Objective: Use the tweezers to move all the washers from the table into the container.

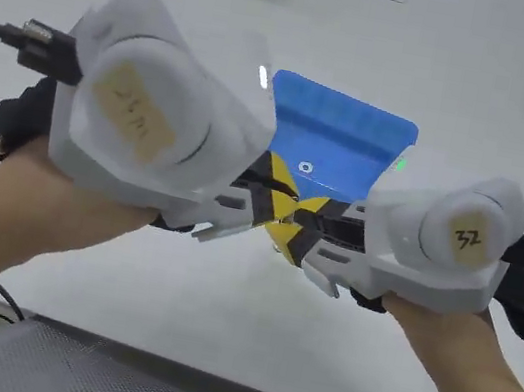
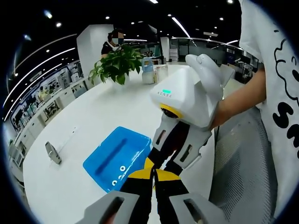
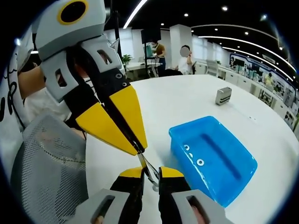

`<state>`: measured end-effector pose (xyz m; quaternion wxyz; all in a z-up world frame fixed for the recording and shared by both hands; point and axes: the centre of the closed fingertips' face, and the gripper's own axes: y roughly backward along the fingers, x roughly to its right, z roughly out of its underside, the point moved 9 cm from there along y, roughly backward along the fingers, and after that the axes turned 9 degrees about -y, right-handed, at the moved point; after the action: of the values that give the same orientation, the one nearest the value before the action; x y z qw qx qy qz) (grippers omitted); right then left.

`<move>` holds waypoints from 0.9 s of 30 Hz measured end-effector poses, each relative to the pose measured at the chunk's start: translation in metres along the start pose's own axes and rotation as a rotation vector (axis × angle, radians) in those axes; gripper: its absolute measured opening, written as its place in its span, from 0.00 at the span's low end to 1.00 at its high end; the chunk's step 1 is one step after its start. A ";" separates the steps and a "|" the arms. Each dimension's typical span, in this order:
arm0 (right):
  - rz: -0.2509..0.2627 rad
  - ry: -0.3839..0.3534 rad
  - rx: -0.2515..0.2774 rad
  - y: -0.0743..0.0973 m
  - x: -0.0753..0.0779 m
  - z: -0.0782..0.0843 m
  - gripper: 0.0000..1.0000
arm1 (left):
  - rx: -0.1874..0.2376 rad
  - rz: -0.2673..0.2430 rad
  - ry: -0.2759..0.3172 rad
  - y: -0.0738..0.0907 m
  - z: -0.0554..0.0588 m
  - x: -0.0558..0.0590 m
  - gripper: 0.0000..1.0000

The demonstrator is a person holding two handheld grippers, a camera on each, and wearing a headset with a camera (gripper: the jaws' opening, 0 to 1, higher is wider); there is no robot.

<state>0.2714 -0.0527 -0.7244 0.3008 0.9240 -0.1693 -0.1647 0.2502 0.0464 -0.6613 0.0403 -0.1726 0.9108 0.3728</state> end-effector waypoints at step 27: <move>0.017 0.103 -0.029 0.005 -0.007 0.001 0.04 | -0.027 0.011 -0.044 0.000 -0.012 0.008 0.00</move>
<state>0.2643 -0.0540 -0.7209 0.3237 0.9254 -0.1591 -0.1168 0.2435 0.0361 -0.6539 0.0558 -0.1600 0.9054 0.3892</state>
